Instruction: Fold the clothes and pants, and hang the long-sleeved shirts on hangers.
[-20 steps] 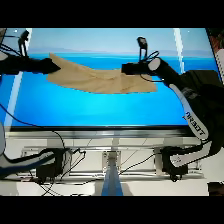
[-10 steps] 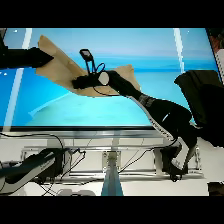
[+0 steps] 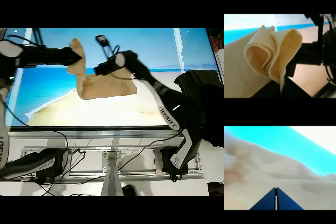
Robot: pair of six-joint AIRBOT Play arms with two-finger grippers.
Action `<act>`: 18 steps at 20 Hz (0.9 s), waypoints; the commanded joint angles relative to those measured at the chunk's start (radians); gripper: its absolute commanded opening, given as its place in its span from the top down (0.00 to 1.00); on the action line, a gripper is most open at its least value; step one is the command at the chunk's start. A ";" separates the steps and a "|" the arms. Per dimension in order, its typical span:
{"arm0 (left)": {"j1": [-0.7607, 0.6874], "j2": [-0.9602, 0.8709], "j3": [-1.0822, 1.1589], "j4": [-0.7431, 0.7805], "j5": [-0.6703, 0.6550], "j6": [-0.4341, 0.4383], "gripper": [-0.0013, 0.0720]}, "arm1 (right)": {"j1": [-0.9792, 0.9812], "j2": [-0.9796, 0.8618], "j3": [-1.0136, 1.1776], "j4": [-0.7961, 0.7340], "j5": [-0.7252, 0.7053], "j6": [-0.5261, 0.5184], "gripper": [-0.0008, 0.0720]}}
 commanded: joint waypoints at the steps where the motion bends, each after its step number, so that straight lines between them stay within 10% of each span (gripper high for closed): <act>1: -0.207 -0.153 0.001 -0.183 0.243 0.005 0.97 | -0.248 0.025 0.005 -0.130 0.202 0.002 0.97; 3: -0.335 -0.237 0.001 -0.214 0.433 0.005 0.95 | -0.388 0.027 0.003 -0.127 0.283 0.001 0.97; 4: -0.391 -0.276 0.001 -0.213 0.527 0.006 0.75 | -0.449 0.027 -0.003 -0.123 0.314 -0.001 0.97; 5: -0.429 -0.306 0.001 -0.213 0.591 0.005 0.25 | -0.508 0.026 -0.013 -0.097 0.345 -0.032 0.97; 6: -0.455 -0.328 0.001 -0.217 0.631 0.002 0.03 | -0.557 0.026 -0.028 -0.051 0.368 -0.077 0.96; 8: -0.465 -0.339 0.001 -0.210 0.634 0.032 0.02 | -0.638 0.026 -0.081 0.068 0.380 -0.103 0.32; 9: -0.457 -0.334 0.001 -0.186 0.633 0.065 0.02 | -0.665 0.025 -0.120 0.138 0.379 -0.104 0.20; 18: -0.201 -0.167 0.001 0.393 0.240 0.094 0.03 | -0.474 -0.089 -0.346 0.648 0.238 -0.202 0.11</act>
